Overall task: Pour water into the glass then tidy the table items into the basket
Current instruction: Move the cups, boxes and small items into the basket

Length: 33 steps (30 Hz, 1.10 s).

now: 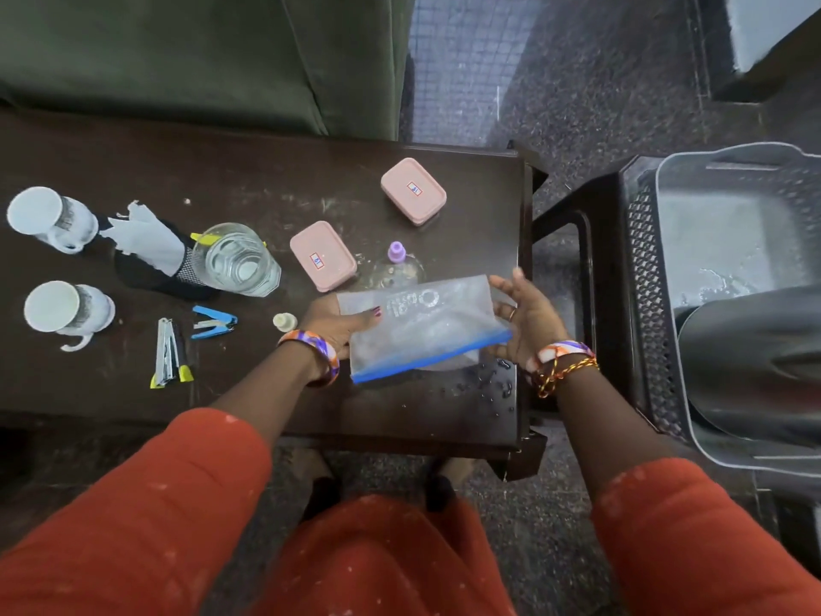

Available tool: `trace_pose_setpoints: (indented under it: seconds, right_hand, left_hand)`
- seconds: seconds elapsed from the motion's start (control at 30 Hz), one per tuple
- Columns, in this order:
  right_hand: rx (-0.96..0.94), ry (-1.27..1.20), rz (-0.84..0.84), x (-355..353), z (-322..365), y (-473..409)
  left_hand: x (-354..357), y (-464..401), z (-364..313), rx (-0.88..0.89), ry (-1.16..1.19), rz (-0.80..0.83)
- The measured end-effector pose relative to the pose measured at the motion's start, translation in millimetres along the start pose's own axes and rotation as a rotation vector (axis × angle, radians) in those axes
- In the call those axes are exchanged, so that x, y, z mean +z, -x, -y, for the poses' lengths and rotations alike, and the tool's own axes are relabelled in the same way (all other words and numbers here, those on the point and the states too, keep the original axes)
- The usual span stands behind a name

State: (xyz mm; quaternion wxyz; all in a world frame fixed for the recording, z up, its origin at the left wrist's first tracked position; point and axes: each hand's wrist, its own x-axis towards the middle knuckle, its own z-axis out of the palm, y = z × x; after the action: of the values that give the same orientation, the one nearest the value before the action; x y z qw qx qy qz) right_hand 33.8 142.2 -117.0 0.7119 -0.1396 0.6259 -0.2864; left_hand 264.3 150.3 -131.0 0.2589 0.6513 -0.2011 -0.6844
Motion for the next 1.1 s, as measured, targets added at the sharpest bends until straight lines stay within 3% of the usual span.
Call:
trace_pose_setpoints:
  seconds: [0.1,0.23,0.37,0.43,0.5,0.57,0.67,0.73,0.8,0.93,1.1]
  right_hand:
    - [0.028,0.285,-0.018,5,-3,-6]
    - [-0.123,0.583,-0.298,15,-14,-19]
    - [-0.201,0.856,-0.405,25,-31,-26]
    - [-0.323,0.992,-0.544,33,-38,-26]
    - [-0.473,1.153,-0.643,40,-46,-23]
    - [-0.587,1.315,-0.570,45,-56,-19]
    - [-0.520,1.610,-0.245,46,-74,-21]
    - [-0.421,1.677,-0.146,44,-79,-23]
    - [-0.414,1.649,-0.162,44,-78,-21]
    - [-0.507,1.577,-0.208,51,-63,-4]
    - [-0.638,1.615,-0.133,81,-31,20]
  left_hand:
    - [0,-2,1,0.091,-0.112,-0.080]
    - [13,-6,5,0.193,-0.150,-0.252]
    - [20,-5,34,0.551,-0.825,-0.291]
    - [23,-5,48,0.624,-1.150,-0.214]
    - [28,-6,56,0.699,-1.334,-0.188]
    - [29,-8,57,0.725,-1.422,-0.177]
    - [28,-14,57,0.575,-1.545,-0.060]
    - [28,-14,55,0.528,-1.597,-0.024]
    - [27,-12,52,0.534,-1.573,-0.025]
    - [23,11,35,0.589,-1.378,-0.090]
    - [-10,47,10,0.587,-1.111,-0.202]
